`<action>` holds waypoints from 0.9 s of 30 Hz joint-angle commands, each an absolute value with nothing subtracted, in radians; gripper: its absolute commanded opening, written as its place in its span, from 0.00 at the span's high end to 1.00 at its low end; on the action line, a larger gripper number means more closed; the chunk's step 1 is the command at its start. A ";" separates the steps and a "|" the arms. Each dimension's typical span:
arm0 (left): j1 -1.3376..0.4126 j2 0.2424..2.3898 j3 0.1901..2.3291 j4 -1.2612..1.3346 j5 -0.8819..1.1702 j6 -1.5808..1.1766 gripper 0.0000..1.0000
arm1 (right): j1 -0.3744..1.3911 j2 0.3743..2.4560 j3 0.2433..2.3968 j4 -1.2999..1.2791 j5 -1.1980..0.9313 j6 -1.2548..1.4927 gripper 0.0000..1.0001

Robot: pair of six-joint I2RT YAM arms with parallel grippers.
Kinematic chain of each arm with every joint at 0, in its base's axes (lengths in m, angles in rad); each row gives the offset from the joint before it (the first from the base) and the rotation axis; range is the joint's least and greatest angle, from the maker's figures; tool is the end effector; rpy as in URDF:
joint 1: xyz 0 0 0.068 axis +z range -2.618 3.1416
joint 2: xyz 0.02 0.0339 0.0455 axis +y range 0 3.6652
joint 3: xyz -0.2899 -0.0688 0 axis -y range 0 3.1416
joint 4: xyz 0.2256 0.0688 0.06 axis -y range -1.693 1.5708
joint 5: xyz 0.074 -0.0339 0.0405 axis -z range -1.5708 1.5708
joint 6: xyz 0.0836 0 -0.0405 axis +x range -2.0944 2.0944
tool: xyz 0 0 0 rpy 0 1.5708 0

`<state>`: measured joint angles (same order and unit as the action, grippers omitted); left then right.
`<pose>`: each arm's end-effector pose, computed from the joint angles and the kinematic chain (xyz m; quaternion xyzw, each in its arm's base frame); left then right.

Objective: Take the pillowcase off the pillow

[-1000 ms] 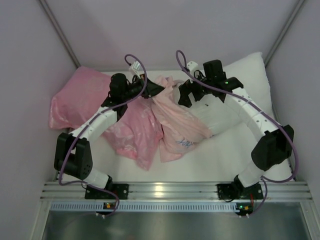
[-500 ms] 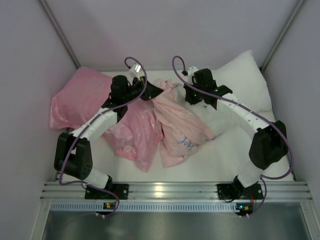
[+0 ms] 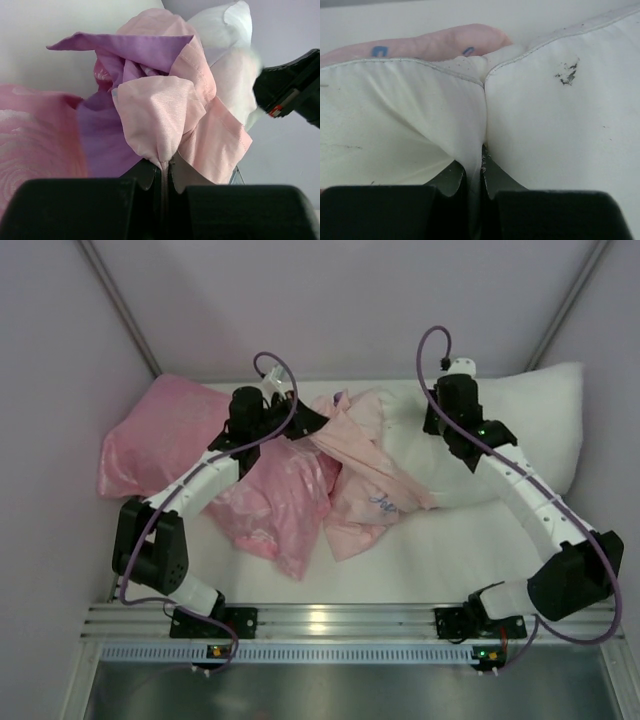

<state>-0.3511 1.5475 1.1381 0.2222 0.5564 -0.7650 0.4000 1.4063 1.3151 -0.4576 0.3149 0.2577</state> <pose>0.3478 -0.1744 0.3416 0.0193 0.7607 -0.5042 0.4083 0.3174 0.1061 0.3586 0.0152 0.8647 0.0265 0.5013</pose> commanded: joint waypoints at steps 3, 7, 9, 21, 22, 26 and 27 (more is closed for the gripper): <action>-0.325 1.543 1.230 0.218 0.488 -0.743 0.95 | 0.279 1.244 1.370 -0.521 0.653 0.262 1.00; -0.325 1.612 1.327 0.070 0.362 -0.690 1.00 | 0.259 1.164 1.417 -0.600 0.710 0.267 1.00; -0.325 1.635 1.359 0.026 0.322 -0.677 1.00 | 0.230 1.143 1.439 -0.629 0.716 0.262 1.00; -0.319 1.536 1.339 -0.149 0.078 -0.615 1.00 | 0.228 1.207 1.979 -0.676 0.709 0.196 1.00; -0.316 1.508 1.342 -0.146 0.095 -0.611 1.00 | 0.239 1.244 2.041 -0.698 0.704 0.198 1.00; -0.310 1.476 1.373 -0.060 0.294 -0.632 1.00 | 0.362 1.250 2.217 -0.779 0.831 0.209 1.00; -0.311 1.483 1.387 -0.037 0.390 -0.646 1.00 | 0.427 1.235 2.201 -0.778 0.874 0.218 1.00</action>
